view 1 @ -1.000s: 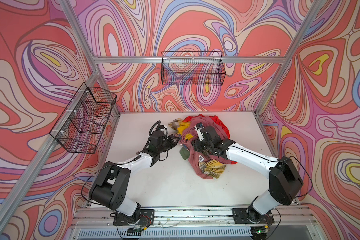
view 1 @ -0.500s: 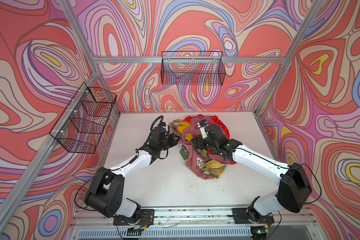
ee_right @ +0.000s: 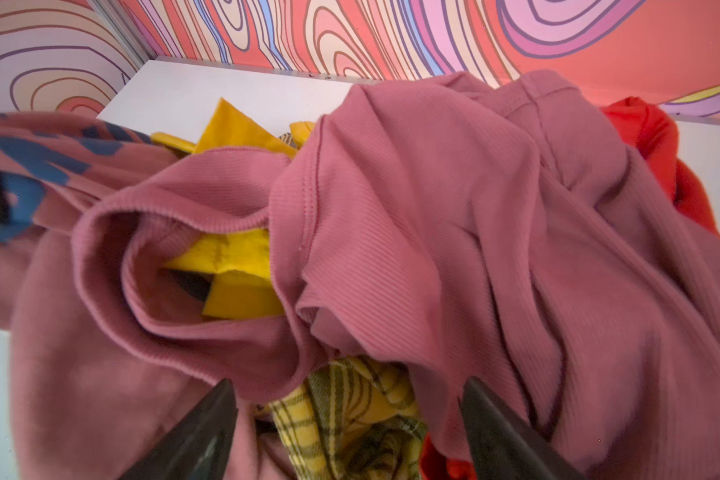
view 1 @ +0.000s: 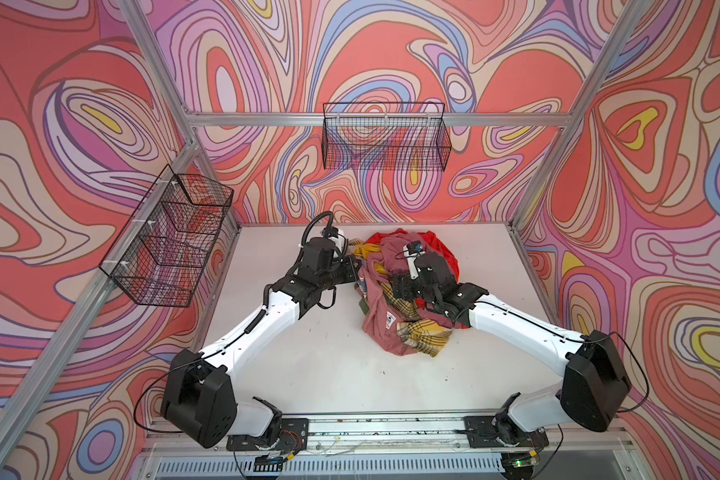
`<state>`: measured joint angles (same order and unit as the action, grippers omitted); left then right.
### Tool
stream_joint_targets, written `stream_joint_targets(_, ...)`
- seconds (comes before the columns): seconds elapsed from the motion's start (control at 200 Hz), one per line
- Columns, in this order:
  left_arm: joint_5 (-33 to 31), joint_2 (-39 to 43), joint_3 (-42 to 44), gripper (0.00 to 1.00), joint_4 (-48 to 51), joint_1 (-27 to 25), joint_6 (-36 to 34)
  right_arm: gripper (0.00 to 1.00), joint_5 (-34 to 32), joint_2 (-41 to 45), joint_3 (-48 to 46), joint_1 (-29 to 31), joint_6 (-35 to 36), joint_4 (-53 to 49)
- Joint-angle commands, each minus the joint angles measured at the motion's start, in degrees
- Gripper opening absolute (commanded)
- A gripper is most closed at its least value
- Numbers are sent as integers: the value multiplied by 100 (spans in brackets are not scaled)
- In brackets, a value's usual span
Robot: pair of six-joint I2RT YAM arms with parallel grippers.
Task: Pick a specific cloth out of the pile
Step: 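Grasp the faded red T-shirt with the left gripper and lift it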
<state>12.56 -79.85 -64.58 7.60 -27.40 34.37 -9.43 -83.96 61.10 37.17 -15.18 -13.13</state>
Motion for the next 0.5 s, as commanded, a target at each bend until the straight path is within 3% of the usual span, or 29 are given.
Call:
stream_joint_targets(0.0,-132,138,-495,0,298,-33,-478,87,96,147,-251,-19,12,251)
stream_joint_targets(0.24,132,-290,-1321,0,639,-40,-759,86,508,3,-457,-25,122,393)
stream_joint_targets(0.496,299,-675,-1879,0,926,-158,-1075,84,157,-124,-352,-69,89,165)
